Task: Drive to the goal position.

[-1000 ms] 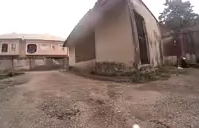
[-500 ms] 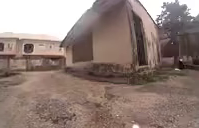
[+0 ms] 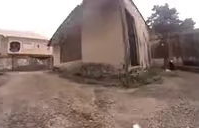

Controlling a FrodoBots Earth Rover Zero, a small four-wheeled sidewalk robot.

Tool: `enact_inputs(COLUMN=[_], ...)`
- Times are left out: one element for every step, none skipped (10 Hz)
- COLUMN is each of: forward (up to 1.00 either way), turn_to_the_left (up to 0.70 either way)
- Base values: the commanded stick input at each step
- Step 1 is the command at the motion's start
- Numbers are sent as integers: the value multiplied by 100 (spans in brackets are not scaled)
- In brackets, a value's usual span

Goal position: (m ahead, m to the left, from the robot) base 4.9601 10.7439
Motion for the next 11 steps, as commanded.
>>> enact_inputs(forward=[100, 100, 98, 39, 0, 0, 0, 0, 0, 0, 0], turn_to_the_left=[-27, 0, 0, 0, 0, 0, 0, 0, 0, 0, 0])
